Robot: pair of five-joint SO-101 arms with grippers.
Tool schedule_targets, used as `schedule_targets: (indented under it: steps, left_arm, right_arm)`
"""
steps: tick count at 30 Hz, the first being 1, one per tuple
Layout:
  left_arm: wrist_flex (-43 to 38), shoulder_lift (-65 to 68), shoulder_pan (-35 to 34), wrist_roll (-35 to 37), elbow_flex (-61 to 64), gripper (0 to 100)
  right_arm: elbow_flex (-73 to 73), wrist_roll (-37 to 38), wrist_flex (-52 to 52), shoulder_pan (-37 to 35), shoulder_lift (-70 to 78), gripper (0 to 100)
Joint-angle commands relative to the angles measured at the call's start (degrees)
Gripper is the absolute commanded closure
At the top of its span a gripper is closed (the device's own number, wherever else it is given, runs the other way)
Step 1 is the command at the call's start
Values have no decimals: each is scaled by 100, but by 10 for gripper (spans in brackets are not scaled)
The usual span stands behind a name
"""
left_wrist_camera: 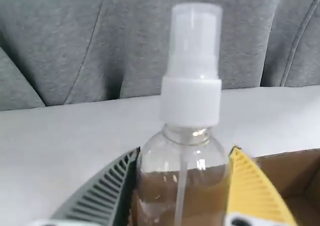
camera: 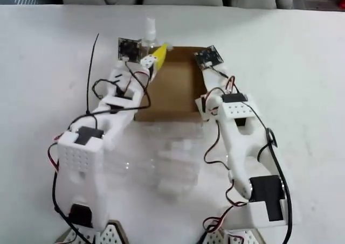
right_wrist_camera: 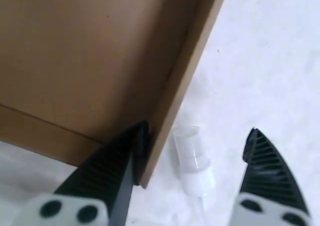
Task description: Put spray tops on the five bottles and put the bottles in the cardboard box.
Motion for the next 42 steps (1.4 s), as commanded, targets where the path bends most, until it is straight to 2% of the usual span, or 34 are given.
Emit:
schedule_targets:
  steps: [1, 17, 21, 25, 42]
  left_arm:
    - [53, -145, -154, 0, -316, 725]
    - [70, -207, -198, 0, -264, 723]
    - [53, -664, -154, 0, 229, 720]
    - [53, -954, -57, 0, 580, 676]
    - [70, -1015, -119, -9, 651, 667]
  right_arm:
    - [-70, -18, -92, 66, -22, 723]
    - [-70, -9, -92, 66, -22, 723]
    - [-70, -9, -92, 66, -22, 723]
    - [-70, -9, -101, 66, -22, 723]
    - [-70, -9, -101, 66, -13, 723]
